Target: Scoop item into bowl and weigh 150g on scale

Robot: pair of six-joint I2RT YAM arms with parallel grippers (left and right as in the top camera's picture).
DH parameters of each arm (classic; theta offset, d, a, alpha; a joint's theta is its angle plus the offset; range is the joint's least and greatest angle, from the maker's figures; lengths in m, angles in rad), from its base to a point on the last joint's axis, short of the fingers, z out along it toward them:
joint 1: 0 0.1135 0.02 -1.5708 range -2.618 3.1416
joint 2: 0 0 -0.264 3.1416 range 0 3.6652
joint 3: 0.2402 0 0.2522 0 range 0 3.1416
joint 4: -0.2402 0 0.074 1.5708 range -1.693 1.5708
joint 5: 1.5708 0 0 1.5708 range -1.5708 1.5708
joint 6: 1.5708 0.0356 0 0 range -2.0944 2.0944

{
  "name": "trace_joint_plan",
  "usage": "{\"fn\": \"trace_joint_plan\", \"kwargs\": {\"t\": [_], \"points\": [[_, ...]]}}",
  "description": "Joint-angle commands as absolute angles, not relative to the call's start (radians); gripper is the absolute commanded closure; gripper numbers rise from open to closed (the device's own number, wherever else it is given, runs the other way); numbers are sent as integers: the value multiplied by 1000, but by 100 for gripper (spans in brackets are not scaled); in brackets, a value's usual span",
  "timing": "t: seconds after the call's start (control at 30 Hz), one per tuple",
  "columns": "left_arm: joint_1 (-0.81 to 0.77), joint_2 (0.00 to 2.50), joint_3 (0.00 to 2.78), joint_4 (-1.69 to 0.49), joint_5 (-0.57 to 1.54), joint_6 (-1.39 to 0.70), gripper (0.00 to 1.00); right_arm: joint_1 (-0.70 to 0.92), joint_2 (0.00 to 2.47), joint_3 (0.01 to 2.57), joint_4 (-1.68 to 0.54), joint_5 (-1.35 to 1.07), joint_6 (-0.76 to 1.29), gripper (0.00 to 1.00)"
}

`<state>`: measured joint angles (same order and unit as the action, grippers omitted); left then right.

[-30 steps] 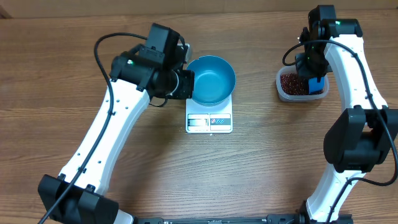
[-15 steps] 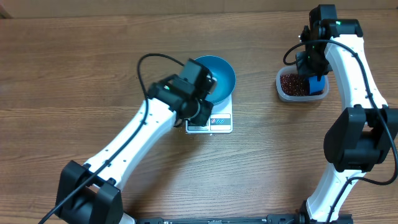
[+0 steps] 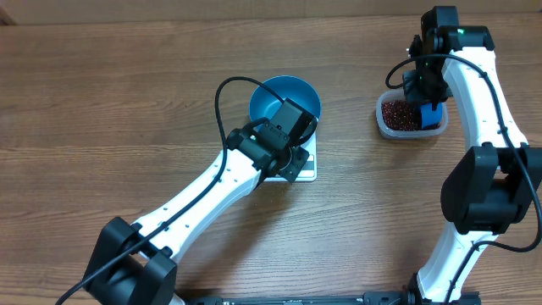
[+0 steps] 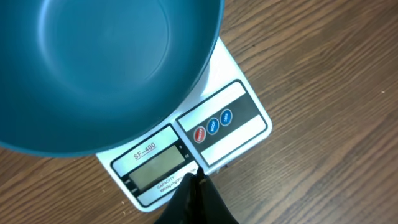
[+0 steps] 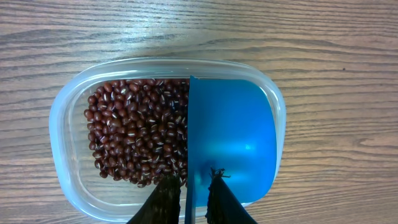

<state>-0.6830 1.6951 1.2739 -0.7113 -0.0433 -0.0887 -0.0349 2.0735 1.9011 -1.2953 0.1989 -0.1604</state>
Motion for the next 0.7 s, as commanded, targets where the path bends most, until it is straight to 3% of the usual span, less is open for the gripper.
{"fn": "trace_joint_plan", "kwargs": {"t": [0.0,0.67], "points": [[-683,1750,1267,-699,-63,-74,96,-43,2082,1891,-1292,204,-157,84],[-684,1805,1280,-711,-89,-74,96,-43,2082,1891,-1291,204,-158,84]]}}
